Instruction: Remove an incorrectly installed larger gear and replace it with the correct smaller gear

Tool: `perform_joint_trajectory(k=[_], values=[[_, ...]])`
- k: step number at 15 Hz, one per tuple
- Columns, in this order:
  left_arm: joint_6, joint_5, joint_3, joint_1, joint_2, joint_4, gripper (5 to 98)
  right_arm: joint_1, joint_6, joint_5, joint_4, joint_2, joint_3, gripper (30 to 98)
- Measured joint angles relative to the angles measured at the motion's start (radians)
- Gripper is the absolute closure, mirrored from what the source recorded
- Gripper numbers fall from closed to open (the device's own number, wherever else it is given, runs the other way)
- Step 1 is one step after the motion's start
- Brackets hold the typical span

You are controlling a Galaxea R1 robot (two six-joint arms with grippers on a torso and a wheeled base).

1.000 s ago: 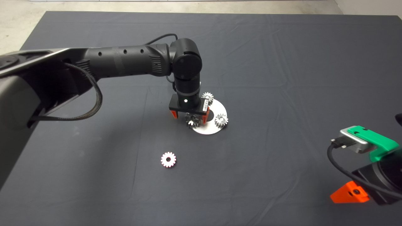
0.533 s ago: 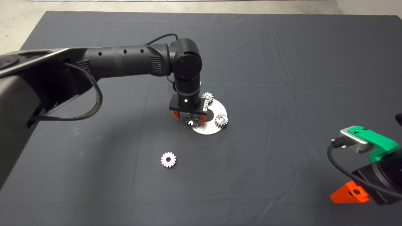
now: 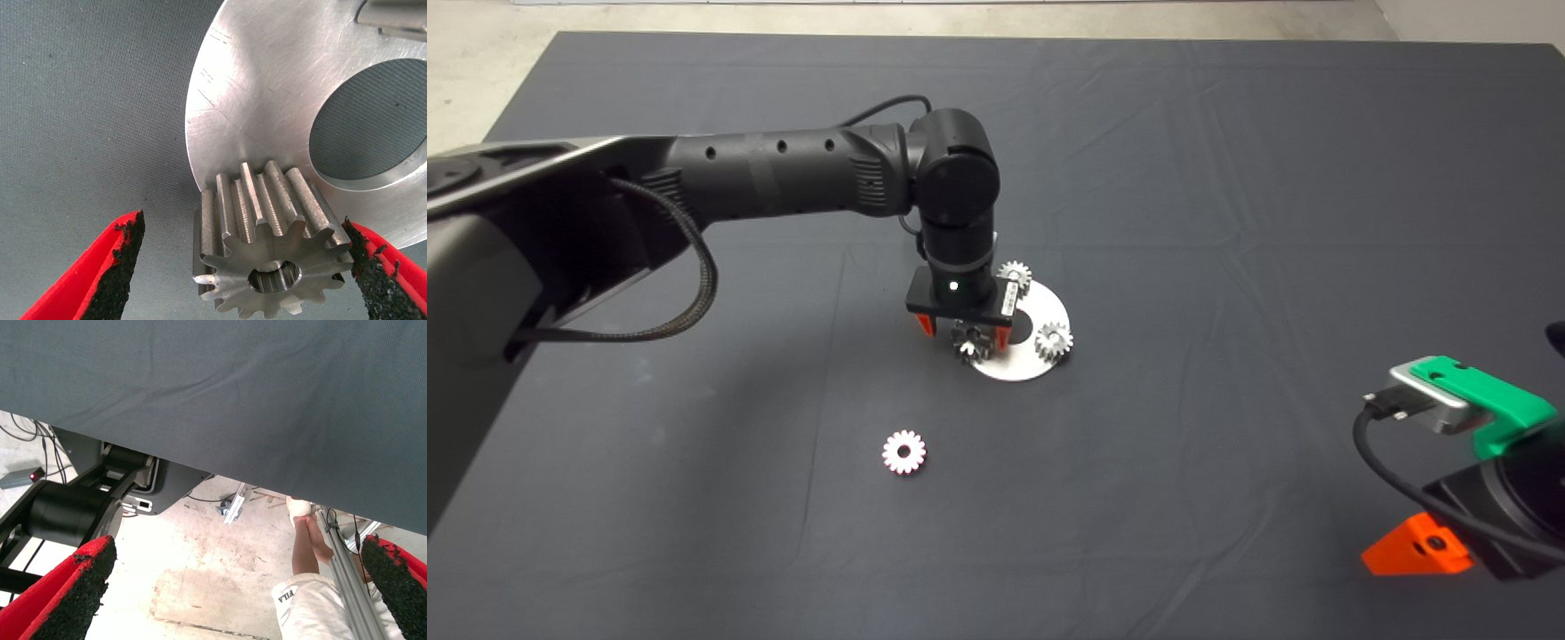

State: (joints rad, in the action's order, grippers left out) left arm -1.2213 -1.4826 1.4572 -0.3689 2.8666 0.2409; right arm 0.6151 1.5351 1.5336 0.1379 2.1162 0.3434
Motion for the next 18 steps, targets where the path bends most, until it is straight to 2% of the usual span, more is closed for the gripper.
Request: perform_joint_trajectory(k=[6,18], values=[[0.0,0.01,0.0,0.0,0.02,-0.001,34.0,0.0,0.0,0.0,0.0,0.0,0.0,31.6],[0.0,0.001,0.0,0.0,0.02,0.0,48.4,0.0,0.0,0.0,0.0,0.0,0.0,31.6]])
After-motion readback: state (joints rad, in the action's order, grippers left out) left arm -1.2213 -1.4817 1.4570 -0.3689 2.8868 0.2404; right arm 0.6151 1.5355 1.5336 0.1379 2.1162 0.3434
